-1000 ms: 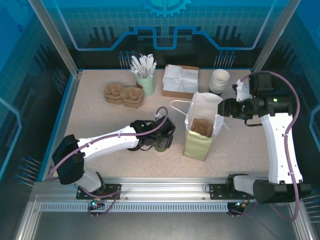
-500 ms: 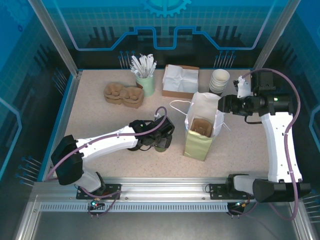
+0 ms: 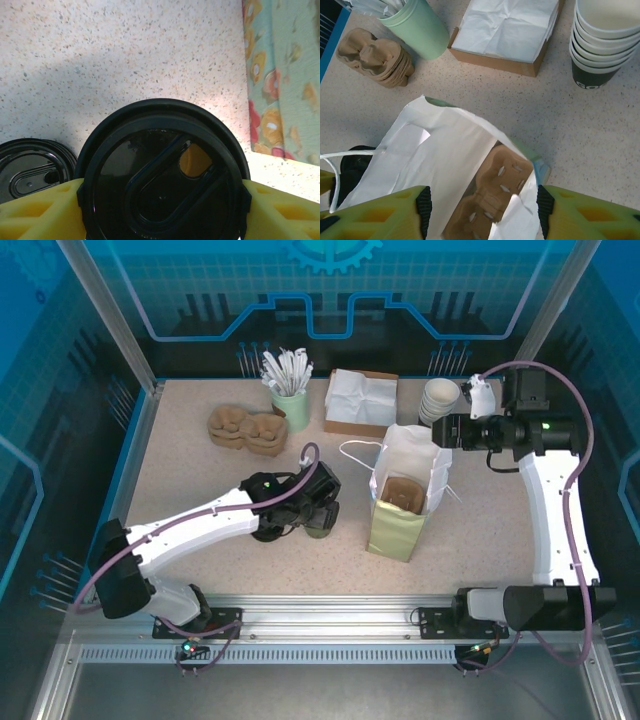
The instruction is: Pack the takeout coffee
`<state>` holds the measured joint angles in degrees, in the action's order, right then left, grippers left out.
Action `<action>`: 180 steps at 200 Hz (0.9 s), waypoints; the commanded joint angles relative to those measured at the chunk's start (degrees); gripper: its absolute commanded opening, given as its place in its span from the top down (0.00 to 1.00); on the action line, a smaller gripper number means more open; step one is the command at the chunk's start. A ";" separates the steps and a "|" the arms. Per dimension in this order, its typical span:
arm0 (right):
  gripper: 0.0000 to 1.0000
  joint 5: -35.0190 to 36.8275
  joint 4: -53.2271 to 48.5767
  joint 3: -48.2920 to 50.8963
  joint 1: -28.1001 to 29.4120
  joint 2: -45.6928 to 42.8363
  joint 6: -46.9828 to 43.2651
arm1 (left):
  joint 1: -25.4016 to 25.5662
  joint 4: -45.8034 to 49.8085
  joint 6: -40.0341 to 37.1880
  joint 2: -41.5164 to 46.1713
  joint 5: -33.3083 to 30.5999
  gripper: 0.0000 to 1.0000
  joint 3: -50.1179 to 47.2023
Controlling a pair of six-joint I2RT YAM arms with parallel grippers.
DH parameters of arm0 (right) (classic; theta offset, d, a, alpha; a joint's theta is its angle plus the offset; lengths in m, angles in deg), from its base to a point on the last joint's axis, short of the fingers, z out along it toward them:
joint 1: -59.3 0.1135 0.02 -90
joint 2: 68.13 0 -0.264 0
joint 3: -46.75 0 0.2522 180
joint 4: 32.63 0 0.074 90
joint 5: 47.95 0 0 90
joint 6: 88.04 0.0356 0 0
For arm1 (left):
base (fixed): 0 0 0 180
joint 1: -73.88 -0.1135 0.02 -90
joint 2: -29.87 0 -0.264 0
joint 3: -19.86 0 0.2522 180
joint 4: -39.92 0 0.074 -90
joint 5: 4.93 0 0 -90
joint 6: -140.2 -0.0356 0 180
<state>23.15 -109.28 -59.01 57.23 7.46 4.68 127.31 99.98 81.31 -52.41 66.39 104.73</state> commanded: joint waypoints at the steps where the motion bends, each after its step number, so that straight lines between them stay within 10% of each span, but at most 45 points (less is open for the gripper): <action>1: 0.40 -2.79 1.13 -2.34 -1.10 1.20 -5.73 | -0.68 3.37 -1.22 2.84 -1.33 0.31 3.07; 180: 0.36 -6.72 -10.31 -13.61 1.47 17.78 -35.55 | -1.22 21.77 -7.79 3.23 -0.96 0.31 34.53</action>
<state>16.47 -115.29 -70.25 57.38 23.73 -21.40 126.48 118.17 75.68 -48.61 64.95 135.48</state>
